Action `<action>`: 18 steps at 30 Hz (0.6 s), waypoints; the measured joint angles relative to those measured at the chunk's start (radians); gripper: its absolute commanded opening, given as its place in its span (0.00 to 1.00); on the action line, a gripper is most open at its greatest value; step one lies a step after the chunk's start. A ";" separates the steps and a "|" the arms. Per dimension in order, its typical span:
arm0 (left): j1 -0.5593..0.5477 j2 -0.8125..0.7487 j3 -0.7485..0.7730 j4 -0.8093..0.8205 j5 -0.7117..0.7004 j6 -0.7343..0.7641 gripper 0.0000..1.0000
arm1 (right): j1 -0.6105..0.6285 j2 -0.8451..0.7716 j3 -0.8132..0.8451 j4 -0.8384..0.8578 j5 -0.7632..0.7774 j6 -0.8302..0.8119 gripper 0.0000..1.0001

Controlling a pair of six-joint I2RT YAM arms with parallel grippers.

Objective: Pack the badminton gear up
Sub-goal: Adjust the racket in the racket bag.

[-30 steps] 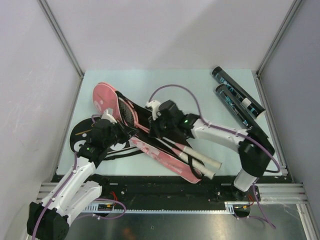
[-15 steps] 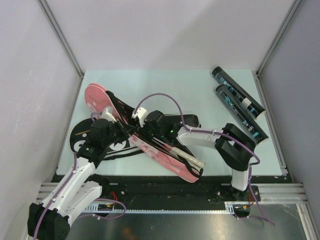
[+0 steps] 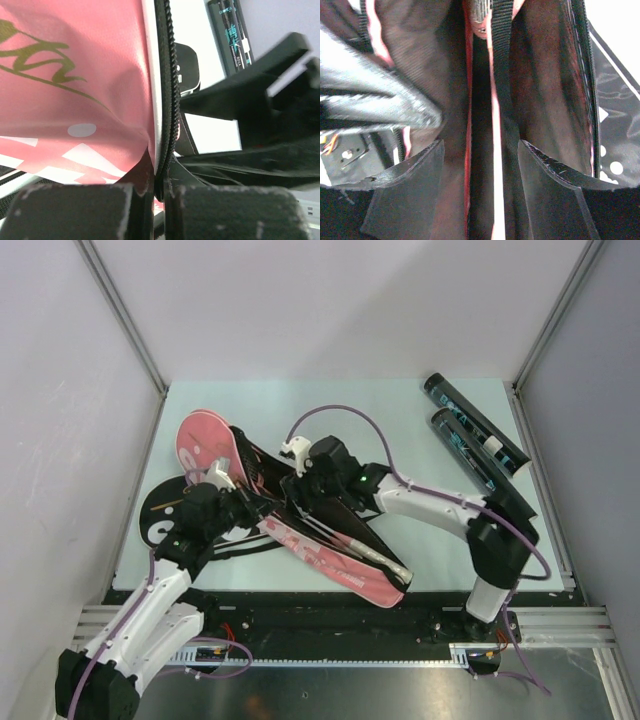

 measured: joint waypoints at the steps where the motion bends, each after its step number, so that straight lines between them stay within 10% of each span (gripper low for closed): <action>1: 0.000 -0.002 -0.002 0.000 0.003 0.001 0.00 | 0.000 -0.032 -0.006 -0.026 -0.003 -0.004 0.65; 18: 0.000 -0.024 -0.011 0.004 0.019 0.010 0.00 | -0.030 0.083 -0.060 0.273 0.031 -0.004 0.60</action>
